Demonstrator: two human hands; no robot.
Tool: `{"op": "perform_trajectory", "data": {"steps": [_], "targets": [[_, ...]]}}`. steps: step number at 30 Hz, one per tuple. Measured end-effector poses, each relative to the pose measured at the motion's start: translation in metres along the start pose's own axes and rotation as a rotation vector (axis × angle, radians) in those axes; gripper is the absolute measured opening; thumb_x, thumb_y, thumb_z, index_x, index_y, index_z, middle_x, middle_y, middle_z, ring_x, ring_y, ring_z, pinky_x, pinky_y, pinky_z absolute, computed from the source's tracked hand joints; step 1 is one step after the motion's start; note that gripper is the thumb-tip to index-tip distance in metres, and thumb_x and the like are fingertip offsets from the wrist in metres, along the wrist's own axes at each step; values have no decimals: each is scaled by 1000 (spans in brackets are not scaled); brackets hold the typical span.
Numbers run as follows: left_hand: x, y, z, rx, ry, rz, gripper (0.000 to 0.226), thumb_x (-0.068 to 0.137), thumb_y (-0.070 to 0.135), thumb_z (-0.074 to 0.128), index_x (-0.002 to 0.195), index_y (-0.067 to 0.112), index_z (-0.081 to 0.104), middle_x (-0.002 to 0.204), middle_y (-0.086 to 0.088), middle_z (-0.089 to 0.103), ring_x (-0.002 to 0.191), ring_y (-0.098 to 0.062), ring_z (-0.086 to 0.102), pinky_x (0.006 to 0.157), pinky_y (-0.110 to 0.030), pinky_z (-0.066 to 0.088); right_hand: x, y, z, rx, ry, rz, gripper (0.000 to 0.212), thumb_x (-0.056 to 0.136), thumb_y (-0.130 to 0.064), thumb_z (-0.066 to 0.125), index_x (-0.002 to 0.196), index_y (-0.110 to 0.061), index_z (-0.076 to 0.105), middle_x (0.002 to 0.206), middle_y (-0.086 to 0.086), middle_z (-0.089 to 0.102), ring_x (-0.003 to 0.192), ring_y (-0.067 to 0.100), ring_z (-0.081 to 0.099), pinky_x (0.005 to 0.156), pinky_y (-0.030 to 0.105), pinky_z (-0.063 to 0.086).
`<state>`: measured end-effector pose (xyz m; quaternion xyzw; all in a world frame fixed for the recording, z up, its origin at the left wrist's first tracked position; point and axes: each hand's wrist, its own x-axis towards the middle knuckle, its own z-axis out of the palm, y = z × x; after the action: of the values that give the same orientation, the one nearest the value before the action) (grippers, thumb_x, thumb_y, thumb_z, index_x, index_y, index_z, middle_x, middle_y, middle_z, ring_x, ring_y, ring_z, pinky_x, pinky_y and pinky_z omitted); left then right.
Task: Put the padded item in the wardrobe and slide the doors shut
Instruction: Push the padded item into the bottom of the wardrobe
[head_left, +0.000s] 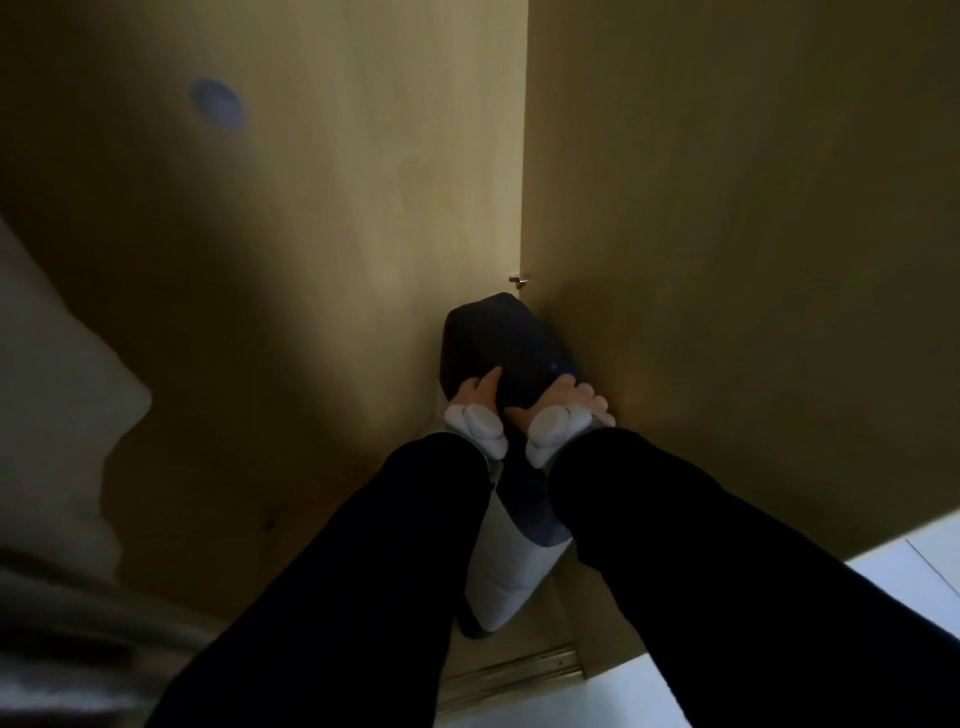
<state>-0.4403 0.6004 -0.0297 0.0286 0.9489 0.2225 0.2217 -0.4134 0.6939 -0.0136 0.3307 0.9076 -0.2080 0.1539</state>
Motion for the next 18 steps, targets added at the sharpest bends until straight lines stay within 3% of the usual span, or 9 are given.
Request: {"op": "perform_trajectory", "data": {"steps": [2, 5, 11, 18], "targets": [[-11, 2, -5, 24, -16, -22, 60, 96, 31, 41, 149, 19, 14, 152, -19, 25, 137, -37, 29, 111, -41, 26, -7, 1, -16, 34, -1, 4, 54, 86, -45, 58, 127, -15, 40, 134, 8, 43, 124, 25, 41, 103, 41, 33], [-34, 6, -15, -1, -34, -4, 61, 96, 30, 43, 148, 17, 15, 151, -19, 26, 137, -38, 29, 113, -44, 27, -21, 1, -46, -22, -46, -14, 58, 88, -43, 57, 134, -12, 37, 140, 12, 42, 129, 33, 42, 104, 52, 35], [-86, 10, -24, -117, 207, -1, 56, 88, 10, 55, 140, 10, 35, 146, -17, 37, 133, -33, 40, 110, -37, 33, -59, 22, -88, 75, -25, -351, 44, 93, -28, 51, 126, 1, 50, 131, 21, 54, 120, 35, 53, 94, 38, 44], [-151, 18, -43, -38, 338, -27, 45, 87, 13, 55, 131, 7, 45, 138, -18, 47, 124, -34, 48, 102, -37, 39, -111, 23, -117, 43, -48, -481, 43, 93, -25, 51, 126, 2, 51, 130, 23, 54, 119, 37, 53, 94, 39, 44]]}}
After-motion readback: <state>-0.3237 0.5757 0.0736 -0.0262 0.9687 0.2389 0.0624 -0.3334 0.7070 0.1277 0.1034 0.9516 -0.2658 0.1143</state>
